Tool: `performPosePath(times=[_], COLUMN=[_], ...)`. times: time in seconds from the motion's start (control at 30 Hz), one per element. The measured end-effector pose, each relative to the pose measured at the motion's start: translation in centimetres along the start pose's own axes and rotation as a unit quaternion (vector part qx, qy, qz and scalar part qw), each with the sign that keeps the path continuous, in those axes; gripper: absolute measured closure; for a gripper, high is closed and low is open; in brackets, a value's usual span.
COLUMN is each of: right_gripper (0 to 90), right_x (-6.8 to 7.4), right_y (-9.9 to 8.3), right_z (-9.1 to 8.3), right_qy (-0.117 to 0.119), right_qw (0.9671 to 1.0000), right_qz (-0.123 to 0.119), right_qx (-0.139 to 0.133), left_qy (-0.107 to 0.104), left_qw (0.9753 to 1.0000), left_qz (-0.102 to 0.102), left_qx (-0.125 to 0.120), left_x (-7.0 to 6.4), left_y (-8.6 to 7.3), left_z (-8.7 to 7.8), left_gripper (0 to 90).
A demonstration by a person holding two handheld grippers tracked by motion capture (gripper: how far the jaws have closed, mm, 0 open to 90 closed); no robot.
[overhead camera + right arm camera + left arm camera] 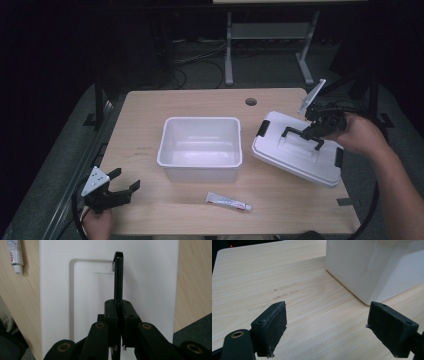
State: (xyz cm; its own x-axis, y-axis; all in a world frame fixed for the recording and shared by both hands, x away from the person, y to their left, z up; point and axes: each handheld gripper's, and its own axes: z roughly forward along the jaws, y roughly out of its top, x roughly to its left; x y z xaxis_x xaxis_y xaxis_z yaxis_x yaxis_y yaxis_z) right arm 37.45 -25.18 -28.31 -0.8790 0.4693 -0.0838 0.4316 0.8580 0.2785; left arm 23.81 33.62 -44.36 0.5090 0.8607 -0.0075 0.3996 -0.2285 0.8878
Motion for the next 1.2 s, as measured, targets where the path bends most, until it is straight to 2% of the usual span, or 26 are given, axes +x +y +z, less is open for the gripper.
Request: performPosePath(times=[0.37,0.6,1.2], right_gripper=[84.2,84.3,84.2], right_x=[0.1,0.3,0.8], right_y=[-1.0,-1.0,-1.2], right_z=[3.4,5.2,8.3], right_qy=[0.019,0.027,0.042], right_qw=[0.9998,0.9996,0.9988], right_qz=[0.005,0.002,0.004], right_qx=[0.005,0.013,0.023], left_qy=[0.000,0.001,0.002], left_qw=[1.0000,1.0000,1.0000], left_qz=[0.000,0.001,0.001], left_qx=[0.002,0.001,0.001], left_x=[-0.1,0.0,0.0], left_y=[0.0,0.0,0.0], left_z=[0.0,0.0,0.0], left_gripper=[15.0,15.0,15.0])
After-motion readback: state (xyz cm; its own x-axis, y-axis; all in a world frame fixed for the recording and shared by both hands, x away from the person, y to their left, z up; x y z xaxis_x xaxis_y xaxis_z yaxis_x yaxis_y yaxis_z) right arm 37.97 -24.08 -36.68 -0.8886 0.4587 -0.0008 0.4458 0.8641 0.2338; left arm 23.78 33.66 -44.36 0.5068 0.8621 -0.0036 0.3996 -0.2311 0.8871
